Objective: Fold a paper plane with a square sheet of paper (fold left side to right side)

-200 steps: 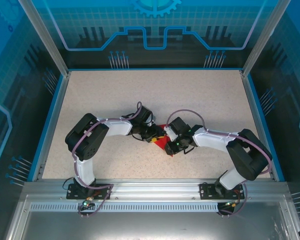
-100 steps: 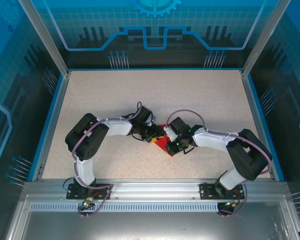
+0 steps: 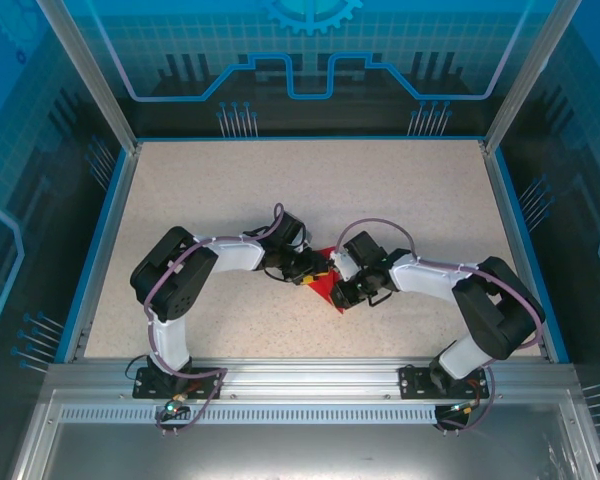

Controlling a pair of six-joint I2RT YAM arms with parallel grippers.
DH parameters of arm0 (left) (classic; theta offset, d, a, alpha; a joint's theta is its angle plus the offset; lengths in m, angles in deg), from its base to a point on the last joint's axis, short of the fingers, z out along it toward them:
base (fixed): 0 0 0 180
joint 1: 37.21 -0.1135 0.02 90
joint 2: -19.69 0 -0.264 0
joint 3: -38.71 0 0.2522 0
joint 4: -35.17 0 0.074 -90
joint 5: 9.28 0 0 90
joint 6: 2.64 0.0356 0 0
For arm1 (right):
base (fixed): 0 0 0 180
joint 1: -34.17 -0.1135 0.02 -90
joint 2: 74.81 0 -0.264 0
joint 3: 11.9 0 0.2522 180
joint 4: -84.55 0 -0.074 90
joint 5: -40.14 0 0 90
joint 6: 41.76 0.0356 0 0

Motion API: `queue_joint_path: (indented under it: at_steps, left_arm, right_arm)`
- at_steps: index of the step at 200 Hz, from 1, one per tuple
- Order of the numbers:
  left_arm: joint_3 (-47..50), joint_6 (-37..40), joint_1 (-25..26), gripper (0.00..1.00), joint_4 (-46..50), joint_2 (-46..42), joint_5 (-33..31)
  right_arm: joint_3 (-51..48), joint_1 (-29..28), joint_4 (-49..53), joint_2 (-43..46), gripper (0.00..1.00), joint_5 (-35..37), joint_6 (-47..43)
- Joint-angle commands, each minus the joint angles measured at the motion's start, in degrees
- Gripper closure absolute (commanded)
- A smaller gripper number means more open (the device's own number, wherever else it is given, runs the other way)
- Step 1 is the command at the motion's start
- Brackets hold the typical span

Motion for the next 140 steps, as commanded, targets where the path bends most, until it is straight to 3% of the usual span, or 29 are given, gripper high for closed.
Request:
queue_joint_path:
  at_steps: [1,81,140]
  left_arm:
    - [-0.21,0.89,0.17,0.59,3.47,2.20,-2.62]
    - [-0.91,0.94,0.13,0.59,4.00,3.26,-2.64]
    - [-1.00,1.05,0.17,0.58,4.23,2.78,-2.59]
  right_arm:
    - [-0.80,0.97,-0.34,-0.29,0.84,-2.69,-1.14]
    - [-0.21,4.01,0.50,1.25,0.76,-7.45,-1.98]
    - [-0.19,12.22,-5.14,2.54,0.61,-21.60,0.87]
